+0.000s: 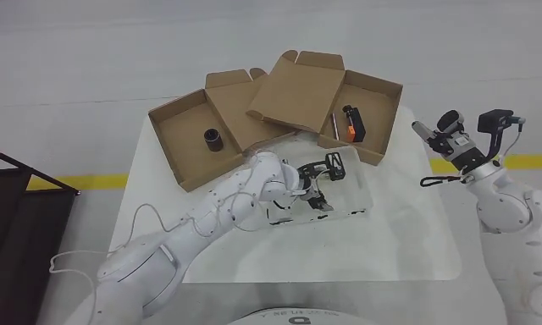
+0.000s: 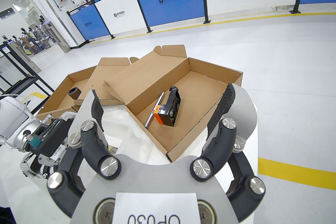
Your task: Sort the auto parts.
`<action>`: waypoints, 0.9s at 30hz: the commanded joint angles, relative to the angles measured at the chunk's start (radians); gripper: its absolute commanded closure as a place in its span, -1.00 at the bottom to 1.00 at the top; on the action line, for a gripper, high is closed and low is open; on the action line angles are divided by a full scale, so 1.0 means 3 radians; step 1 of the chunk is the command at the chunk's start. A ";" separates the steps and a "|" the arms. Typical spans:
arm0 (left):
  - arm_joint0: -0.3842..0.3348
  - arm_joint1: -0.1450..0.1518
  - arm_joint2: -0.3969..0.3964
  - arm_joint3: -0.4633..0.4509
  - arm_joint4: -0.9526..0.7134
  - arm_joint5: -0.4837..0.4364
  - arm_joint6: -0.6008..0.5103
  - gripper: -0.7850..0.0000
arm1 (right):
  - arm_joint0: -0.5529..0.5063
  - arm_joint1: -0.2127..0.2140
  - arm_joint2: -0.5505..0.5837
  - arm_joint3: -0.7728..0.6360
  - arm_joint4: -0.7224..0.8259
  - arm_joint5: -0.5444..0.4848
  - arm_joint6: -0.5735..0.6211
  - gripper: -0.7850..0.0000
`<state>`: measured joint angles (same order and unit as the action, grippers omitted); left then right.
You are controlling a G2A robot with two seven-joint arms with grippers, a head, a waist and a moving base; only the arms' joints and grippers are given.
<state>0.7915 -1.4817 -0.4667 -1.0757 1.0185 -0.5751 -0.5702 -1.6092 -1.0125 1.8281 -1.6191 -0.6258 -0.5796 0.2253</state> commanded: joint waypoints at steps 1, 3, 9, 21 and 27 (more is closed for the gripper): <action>-0.0026 -0.0020 0.0002 0.0047 0.0074 0.0085 0.0073 -1.00 | 0.0000 0.0000 0.0000 0.0000 0.0000 0.0000 0.0000 -1.00; -0.0051 -0.0038 -0.0014 0.0075 0.0170 0.0234 0.0209 -1.00 | 0.0000 0.0000 0.0000 0.0000 0.0000 0.0000 0.0000 -1.00; -0.0075 -0.0071 -0.0070 0.0170 0.0287 0.0419 0.0444 -1.00 | 0.0000 0.0000 0.0000 0.0000 0.0000 0.0000 0.0000 -1.00; -0.0156 -0.0231 -0.0086 0.0542 -0.0117 0.0252 0.0337 -0.95 | 0.0000 0.0000 0.0000 0.0000 0.0000 0.0000 0.0000 -1.00; -0.0106 -0.0355 0.0018 0.0578 -0.0618 -0.0213 0.0069 -0.92 | 0.0000 0.0000 0.0000 0.0000 0.0000 0.0000 0.0000 -1.00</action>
<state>0.7557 -1.5825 -0.4688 -0.8977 0.8632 -0.6095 -0.5301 -1.6092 -1.0125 1.8281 -1.6191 -0.6258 -0.5796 0.2253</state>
